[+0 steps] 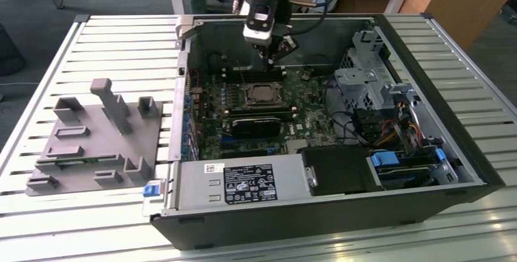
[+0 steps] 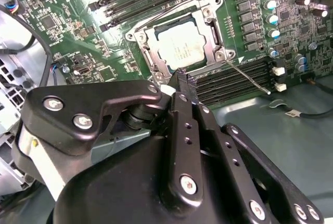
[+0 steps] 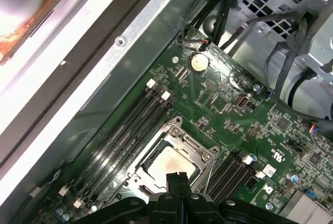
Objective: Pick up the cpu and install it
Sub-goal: 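Install the first cpu locking lever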
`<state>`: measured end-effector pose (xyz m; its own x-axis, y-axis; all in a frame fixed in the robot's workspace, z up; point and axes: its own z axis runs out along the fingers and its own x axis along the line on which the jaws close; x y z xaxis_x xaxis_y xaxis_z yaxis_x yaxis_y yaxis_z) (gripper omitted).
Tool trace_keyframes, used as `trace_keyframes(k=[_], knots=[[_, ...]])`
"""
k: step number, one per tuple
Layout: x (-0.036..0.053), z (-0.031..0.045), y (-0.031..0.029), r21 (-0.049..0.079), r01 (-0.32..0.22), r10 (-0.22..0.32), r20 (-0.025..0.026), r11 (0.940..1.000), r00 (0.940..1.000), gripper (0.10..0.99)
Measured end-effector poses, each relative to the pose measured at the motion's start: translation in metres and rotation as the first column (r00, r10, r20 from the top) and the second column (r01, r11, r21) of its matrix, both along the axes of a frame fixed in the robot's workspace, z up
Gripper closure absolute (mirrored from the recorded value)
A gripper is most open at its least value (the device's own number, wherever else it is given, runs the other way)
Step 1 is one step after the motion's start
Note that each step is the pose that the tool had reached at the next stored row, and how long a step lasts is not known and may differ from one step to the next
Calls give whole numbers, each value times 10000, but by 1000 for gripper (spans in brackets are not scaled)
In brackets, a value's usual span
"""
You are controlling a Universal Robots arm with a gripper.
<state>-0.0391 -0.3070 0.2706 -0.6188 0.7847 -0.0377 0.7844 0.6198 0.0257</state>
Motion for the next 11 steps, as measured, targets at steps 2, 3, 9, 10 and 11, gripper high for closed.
trace_keyframes(k=[2,3,9,10,11], knots=[[0,0,0,1,-129,129,0,9999,9999,980],[0,0,0,0,-197,197,0,9998,9998,980],[0,0,0,0,-551,551,0,9985,9985,980],[0,0,0,0,-609,609,0,9981,9981,980],[0,0,0,0,-665,665,0,9978,9978,980]])
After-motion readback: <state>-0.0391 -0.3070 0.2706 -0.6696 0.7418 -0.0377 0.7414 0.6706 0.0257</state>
